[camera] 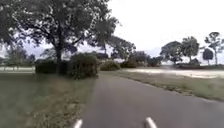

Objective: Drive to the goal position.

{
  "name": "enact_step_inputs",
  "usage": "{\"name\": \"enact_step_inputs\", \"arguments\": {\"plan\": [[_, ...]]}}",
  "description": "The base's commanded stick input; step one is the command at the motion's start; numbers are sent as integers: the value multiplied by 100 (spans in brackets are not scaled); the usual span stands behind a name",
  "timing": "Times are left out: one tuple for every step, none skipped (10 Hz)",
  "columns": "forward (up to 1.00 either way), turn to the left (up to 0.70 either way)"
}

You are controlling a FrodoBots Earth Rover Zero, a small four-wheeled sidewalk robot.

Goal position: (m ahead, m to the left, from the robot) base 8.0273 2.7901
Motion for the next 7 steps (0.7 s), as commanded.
{"name": "enact_step_inputs", "arguments": {"plan": [[84,3],[84,3],[84,3],[84,3],[84,3],[84,3],[84,3]]}}
